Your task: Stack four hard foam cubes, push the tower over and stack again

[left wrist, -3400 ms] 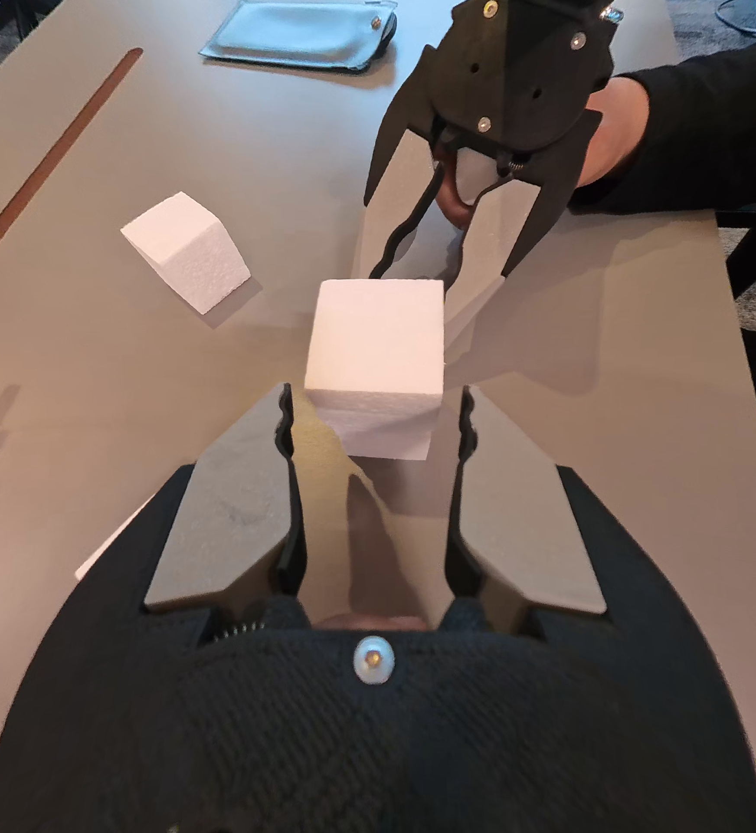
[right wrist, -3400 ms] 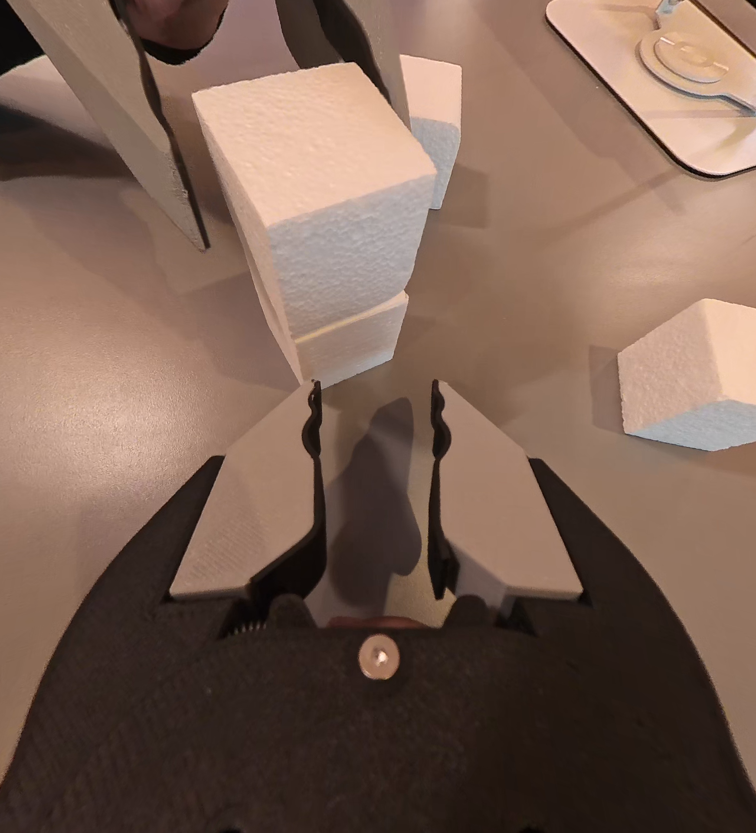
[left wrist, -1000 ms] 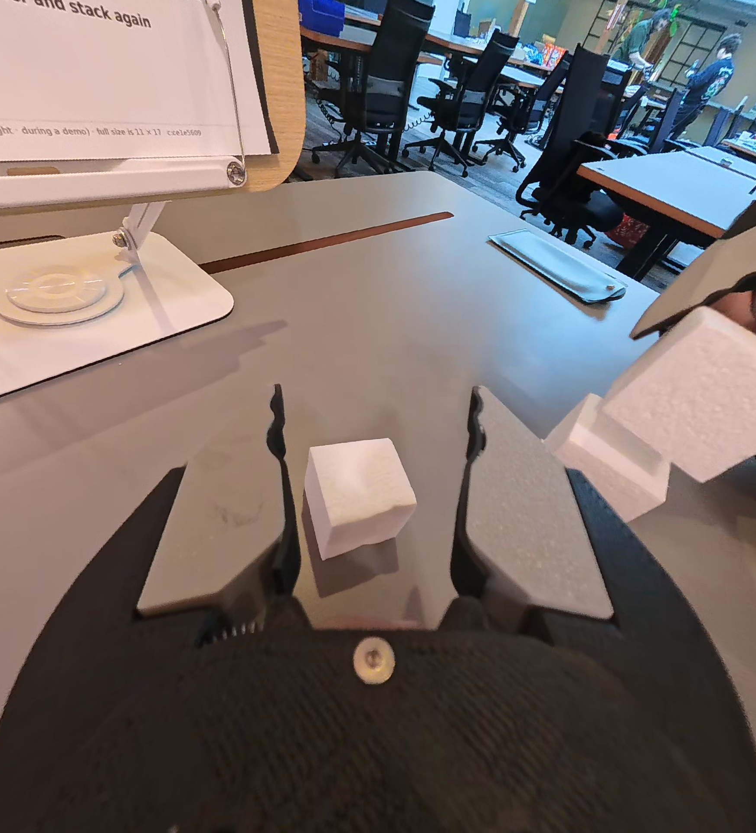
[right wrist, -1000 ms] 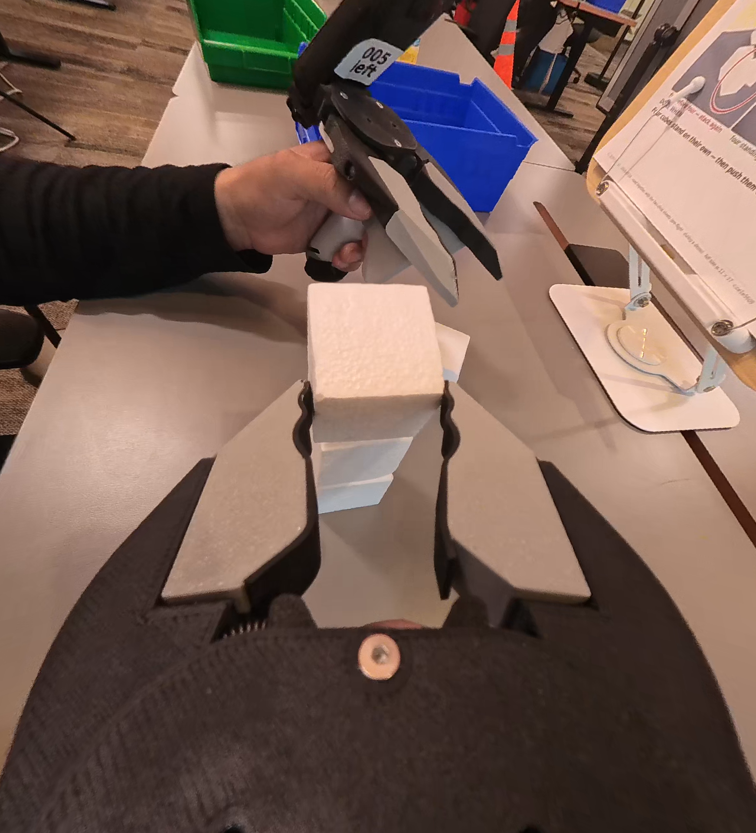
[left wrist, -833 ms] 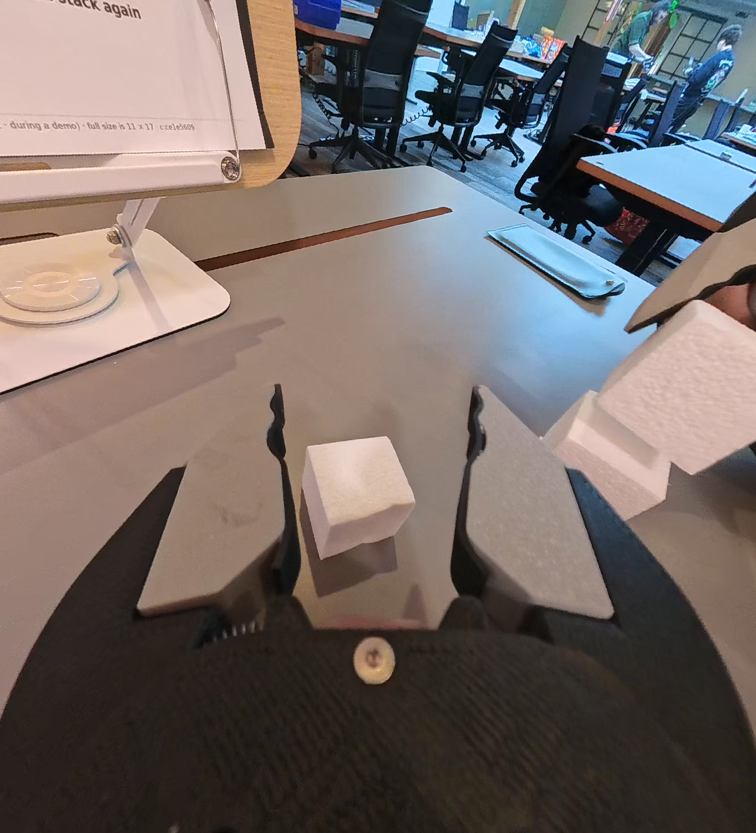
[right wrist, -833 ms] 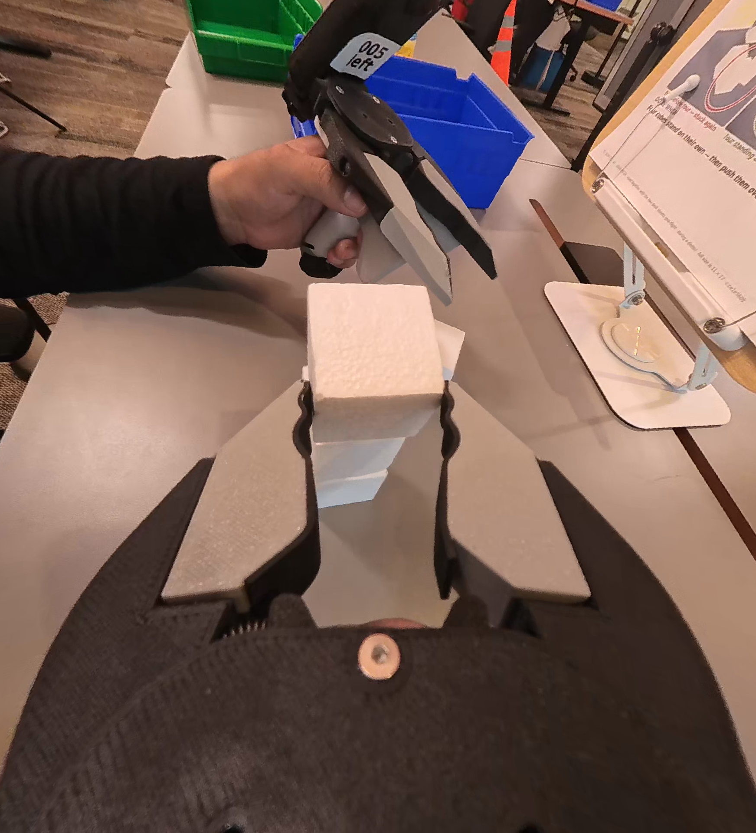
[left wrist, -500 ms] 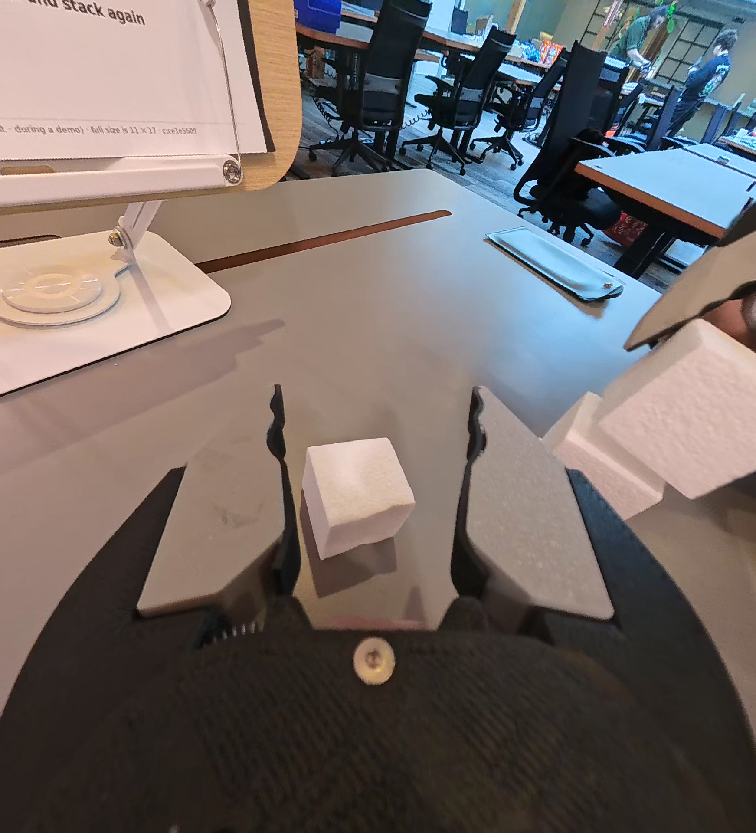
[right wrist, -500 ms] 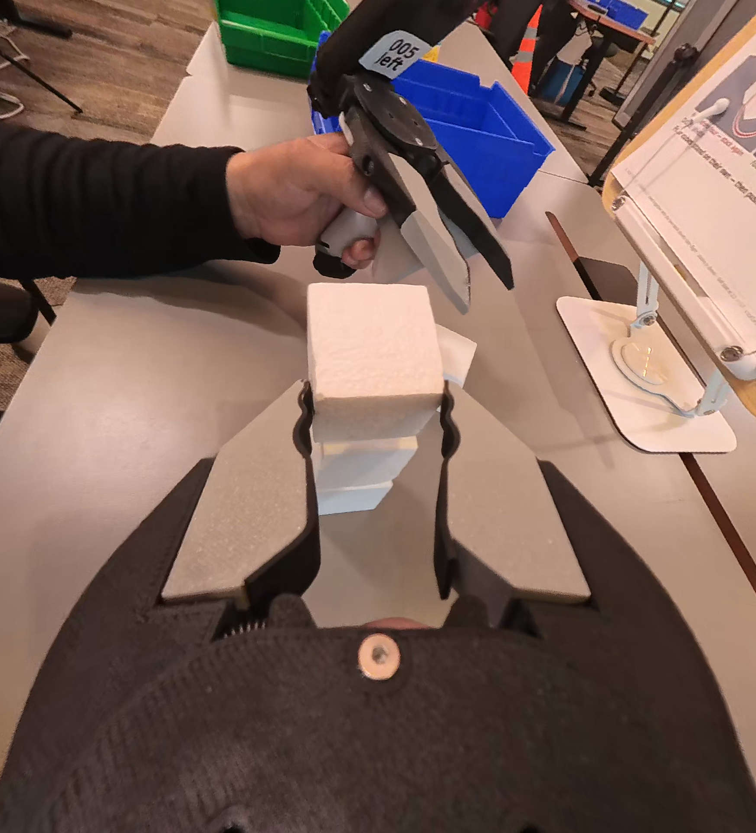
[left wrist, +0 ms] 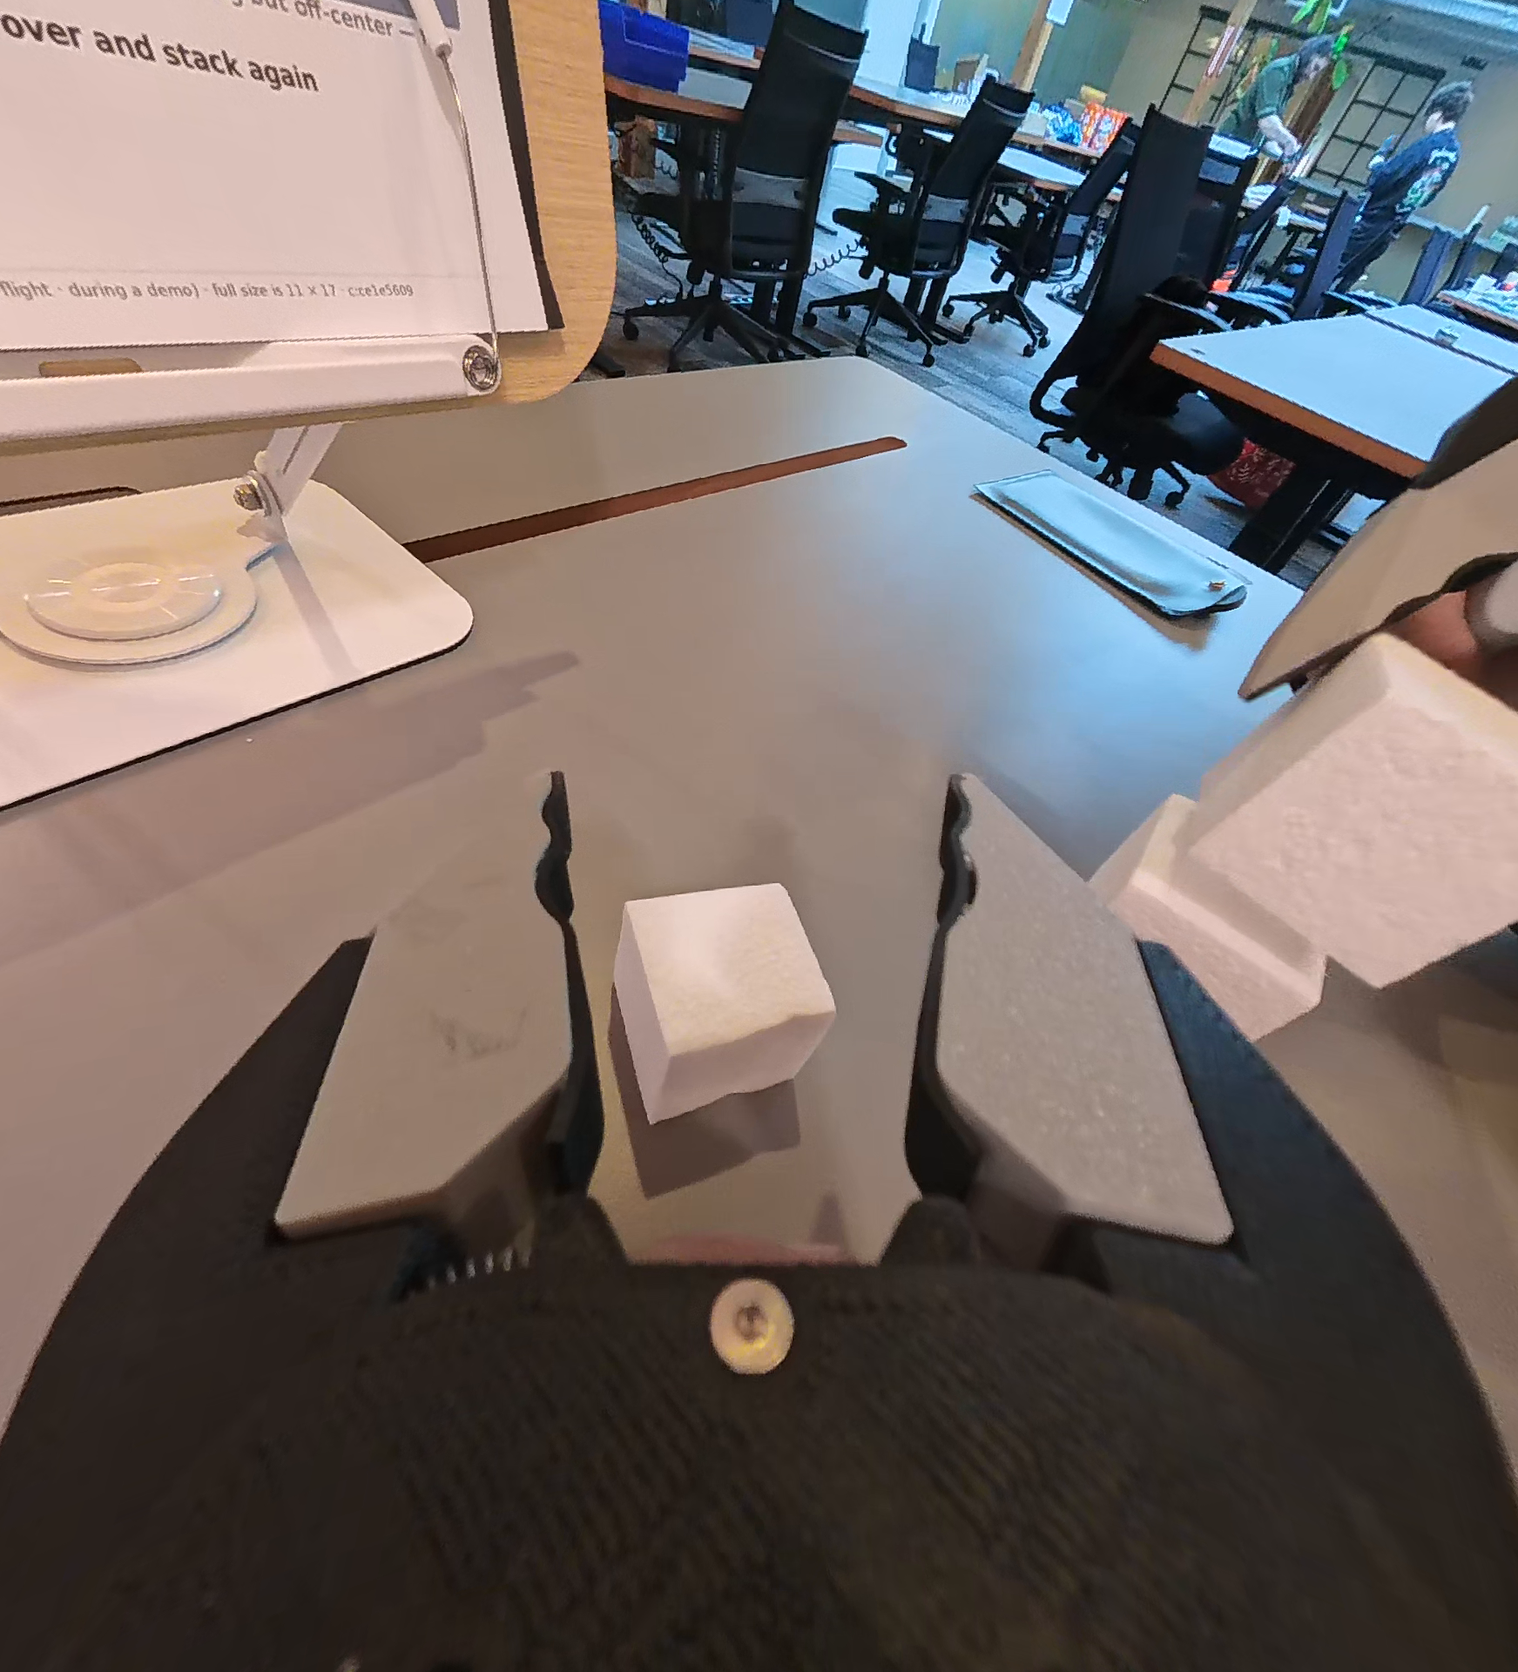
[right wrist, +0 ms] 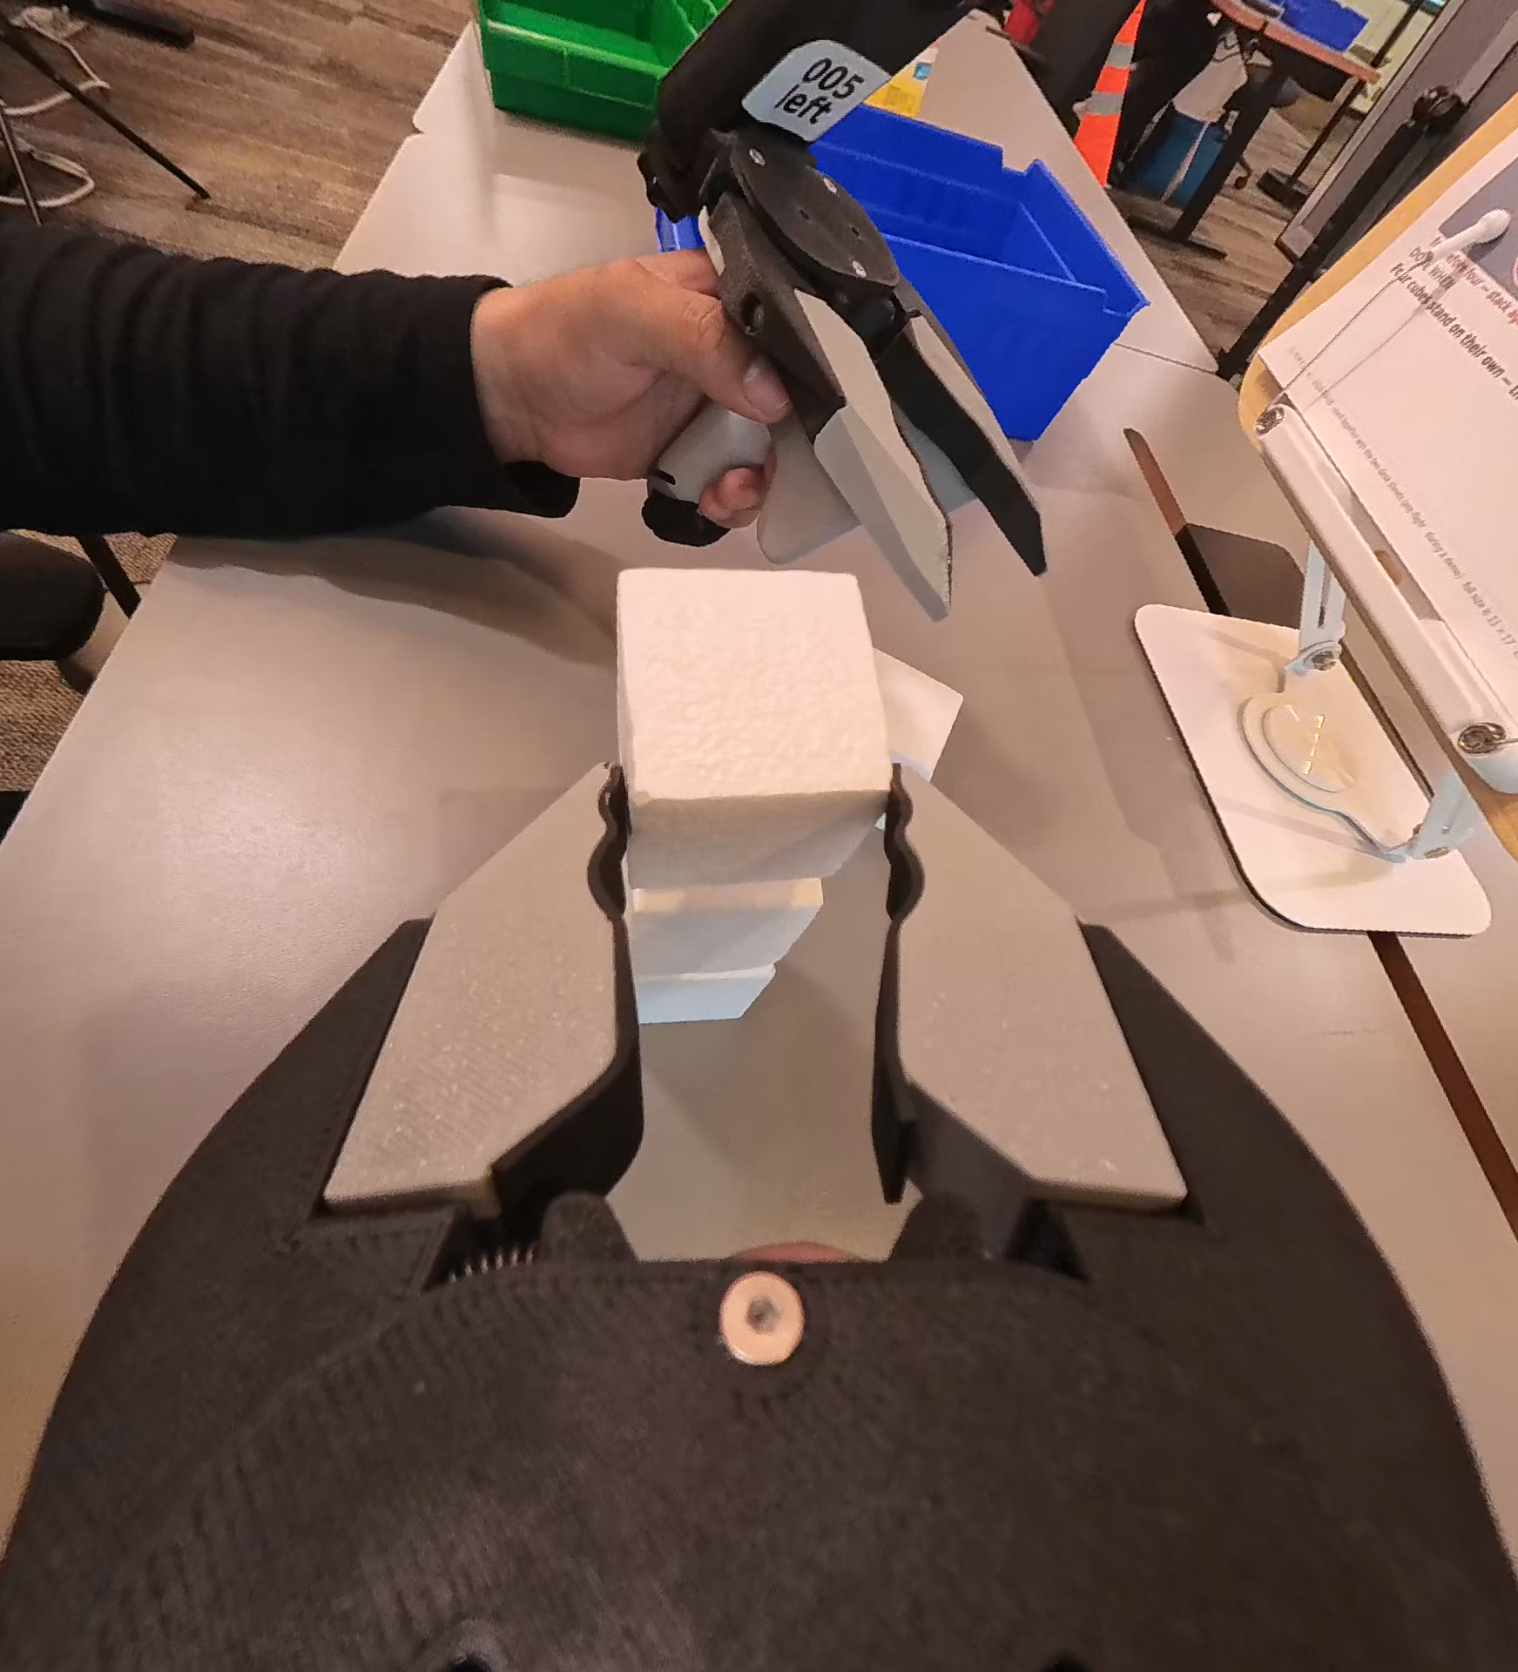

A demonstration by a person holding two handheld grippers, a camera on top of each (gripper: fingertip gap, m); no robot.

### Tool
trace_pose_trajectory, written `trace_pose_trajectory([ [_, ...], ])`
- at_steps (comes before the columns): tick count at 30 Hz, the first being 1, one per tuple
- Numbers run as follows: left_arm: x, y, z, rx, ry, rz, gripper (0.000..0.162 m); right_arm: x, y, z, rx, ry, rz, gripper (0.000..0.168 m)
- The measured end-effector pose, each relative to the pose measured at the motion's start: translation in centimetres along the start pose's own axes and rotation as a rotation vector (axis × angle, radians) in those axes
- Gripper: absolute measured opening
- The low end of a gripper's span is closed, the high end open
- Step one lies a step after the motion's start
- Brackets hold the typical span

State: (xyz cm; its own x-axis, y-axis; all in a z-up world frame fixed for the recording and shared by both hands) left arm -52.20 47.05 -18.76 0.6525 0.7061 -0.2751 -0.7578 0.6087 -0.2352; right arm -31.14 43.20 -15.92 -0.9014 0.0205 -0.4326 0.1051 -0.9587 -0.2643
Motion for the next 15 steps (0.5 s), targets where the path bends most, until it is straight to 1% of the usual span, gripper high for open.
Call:
trace_pose_trajectory([
  [15, 0.22, -0.04, -0.18, 0.001, 0.01, 0.0, 0.081, 0.26, 0.06, -0.39, 0.002, 0.034, 0.003, 0.055],
])
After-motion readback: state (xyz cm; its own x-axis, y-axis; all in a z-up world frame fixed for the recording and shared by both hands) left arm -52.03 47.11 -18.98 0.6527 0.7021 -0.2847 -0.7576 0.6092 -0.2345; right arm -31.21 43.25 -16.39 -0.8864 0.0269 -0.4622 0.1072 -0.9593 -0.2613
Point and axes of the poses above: each gripper's, where its closed fingertips meet, x out along the fingers, z out of its top, y = z × x across the jaws, the point moved 7 cm from there along -x, back along the fingers, and after that the axes turned 1 degree about -x, right-handed, at the moved point
